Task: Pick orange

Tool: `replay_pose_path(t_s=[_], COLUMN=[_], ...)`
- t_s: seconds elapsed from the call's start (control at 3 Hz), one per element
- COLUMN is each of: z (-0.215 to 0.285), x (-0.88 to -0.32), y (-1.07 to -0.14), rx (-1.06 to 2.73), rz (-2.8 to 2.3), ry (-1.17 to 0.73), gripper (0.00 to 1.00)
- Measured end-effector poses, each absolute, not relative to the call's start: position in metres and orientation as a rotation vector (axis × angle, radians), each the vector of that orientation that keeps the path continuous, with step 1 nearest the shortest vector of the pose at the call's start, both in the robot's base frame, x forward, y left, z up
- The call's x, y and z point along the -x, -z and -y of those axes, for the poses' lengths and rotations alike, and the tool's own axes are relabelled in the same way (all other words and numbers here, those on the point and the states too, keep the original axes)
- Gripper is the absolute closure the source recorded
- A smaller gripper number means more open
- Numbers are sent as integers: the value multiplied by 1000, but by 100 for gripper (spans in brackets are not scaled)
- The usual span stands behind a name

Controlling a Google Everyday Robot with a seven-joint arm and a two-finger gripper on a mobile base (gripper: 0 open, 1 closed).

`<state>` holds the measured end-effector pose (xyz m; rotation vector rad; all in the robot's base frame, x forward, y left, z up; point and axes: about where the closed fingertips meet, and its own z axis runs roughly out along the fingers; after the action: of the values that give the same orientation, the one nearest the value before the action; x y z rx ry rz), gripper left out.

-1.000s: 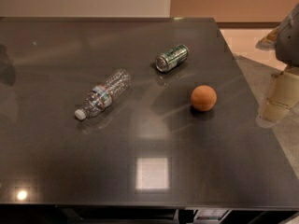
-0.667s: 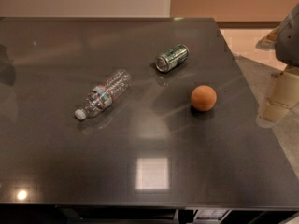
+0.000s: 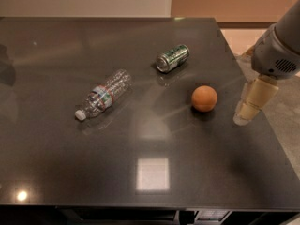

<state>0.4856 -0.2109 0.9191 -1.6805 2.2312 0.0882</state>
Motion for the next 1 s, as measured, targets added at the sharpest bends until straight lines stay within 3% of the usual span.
replay_pose_path(t_s=[1.0], z=[194], x=[-543], y=[-860], rx=[1628], rz=[-2204], ry=[-264], gripper=[0])
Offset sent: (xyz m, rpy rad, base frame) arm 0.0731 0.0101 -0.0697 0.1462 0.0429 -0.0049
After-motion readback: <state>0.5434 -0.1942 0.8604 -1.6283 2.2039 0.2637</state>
